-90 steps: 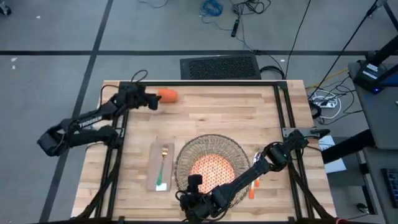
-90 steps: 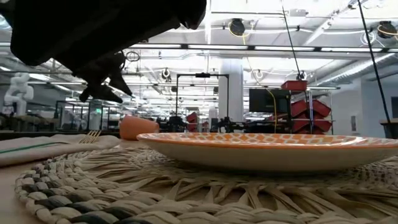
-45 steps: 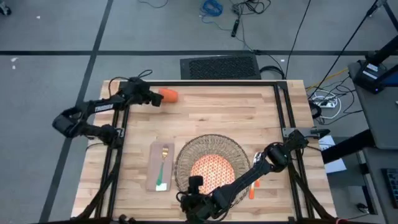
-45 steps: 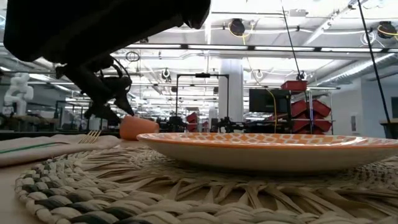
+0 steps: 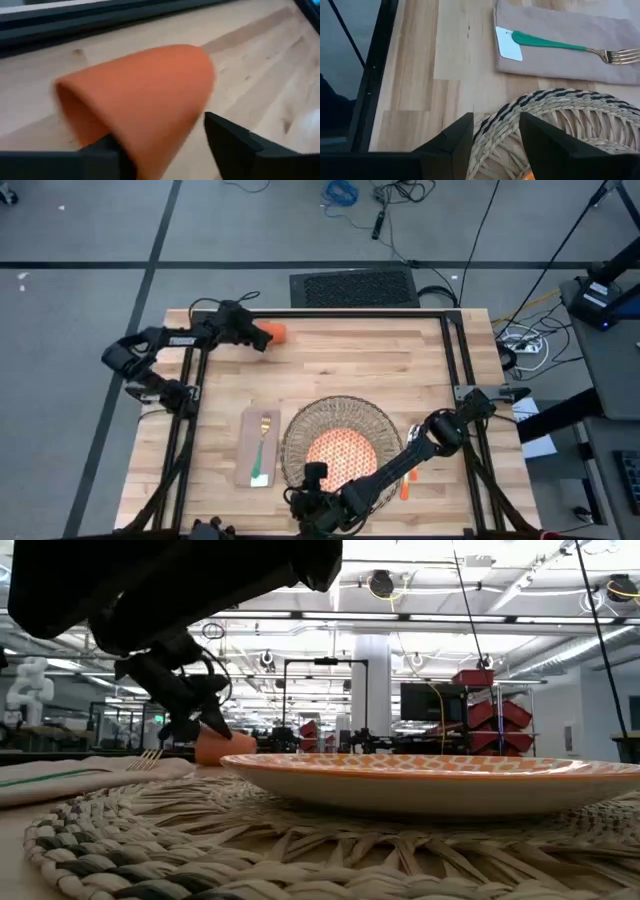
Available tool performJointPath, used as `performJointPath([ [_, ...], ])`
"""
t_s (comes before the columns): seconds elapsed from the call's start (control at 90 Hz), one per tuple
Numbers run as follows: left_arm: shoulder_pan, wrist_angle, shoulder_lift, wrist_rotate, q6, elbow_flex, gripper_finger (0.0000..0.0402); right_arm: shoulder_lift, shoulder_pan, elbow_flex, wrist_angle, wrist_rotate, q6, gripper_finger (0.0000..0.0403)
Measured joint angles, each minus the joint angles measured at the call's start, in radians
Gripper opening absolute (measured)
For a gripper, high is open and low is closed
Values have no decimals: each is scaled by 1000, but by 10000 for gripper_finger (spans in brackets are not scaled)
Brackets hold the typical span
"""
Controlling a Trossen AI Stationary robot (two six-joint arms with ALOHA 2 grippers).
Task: Set table place
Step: Put the orange cup to the top right of the brown mat
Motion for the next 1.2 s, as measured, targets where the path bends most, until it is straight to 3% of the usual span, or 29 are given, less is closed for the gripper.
performJointPath([
  [0.1,-45,-6,1,50,32,32,33,0,2,0,0,11,3,148],
  [0.211,-113,-93,-1,92,101,104,6,0,3,0,-1,11,13,148],
  [0.267,-161,-207,-1,68,172,162,2,0,3,0,-9,11,27,148],
  [0.378,-272,-443,7,-77,325,287,1,0,13,0,-34,36,62,148],
  [0.489,-356,-567,18,-146,394,386,1,0,37,0,-63,110,102,148],
  [0.667,-431,-611,21,-200,419,487,0,-6,93,0,-131,243,165,148],
  [0.911,-483,-679,32,-231,447,518,0,-193,189,0,-609,509,430,148],
  [1.089,-556,-714,113,-278,513,550,0,-366,232,0,-876,527,493,148],
  [1.2,-592,-762,214,-302,522,626,0,-462,241,0,-907,526,417,148],
])
